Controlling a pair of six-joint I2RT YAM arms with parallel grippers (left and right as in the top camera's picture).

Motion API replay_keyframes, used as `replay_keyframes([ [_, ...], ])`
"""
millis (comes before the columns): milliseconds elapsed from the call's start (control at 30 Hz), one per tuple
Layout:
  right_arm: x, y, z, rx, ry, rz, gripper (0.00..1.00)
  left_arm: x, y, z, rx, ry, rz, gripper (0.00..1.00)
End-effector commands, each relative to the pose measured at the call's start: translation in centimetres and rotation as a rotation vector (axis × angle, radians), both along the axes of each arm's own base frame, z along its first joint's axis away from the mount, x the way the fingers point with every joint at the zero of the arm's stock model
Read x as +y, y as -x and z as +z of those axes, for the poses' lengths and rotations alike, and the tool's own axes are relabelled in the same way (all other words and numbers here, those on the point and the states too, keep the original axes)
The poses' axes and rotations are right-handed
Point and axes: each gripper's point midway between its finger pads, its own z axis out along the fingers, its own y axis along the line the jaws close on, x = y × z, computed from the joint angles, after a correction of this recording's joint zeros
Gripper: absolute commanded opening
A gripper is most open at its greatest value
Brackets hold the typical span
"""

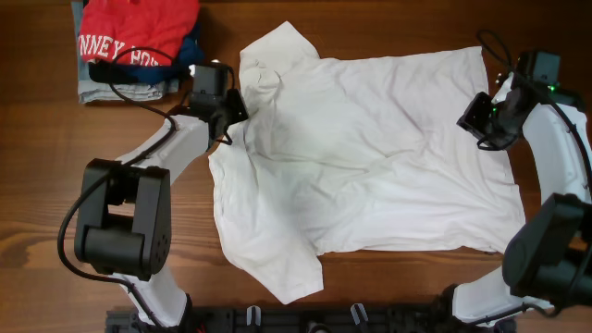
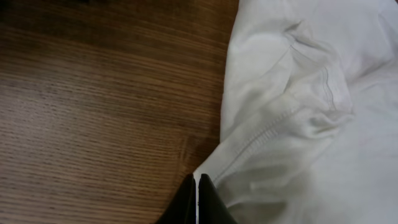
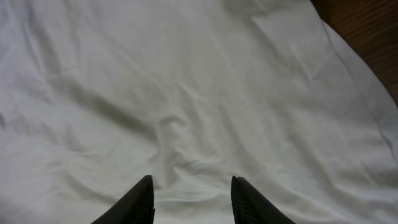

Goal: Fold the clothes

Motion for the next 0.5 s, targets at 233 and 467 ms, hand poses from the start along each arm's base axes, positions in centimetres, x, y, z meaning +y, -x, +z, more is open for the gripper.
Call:
replay_keyframes([
  [233, -0.3, -0.2, -1.4, 0.033, 0.015, 0.008, 0.42, -1.4, 0.8, -3.4, 0.086, 0.026, -0.107, 0.04],
  [467, -0.6, -0.7, -1.4, 0.014, 0.034, 0.008, 0.42, -1.7, 0.6, -3.3, 0.071, 0.014, -0.151, 0.04],
])
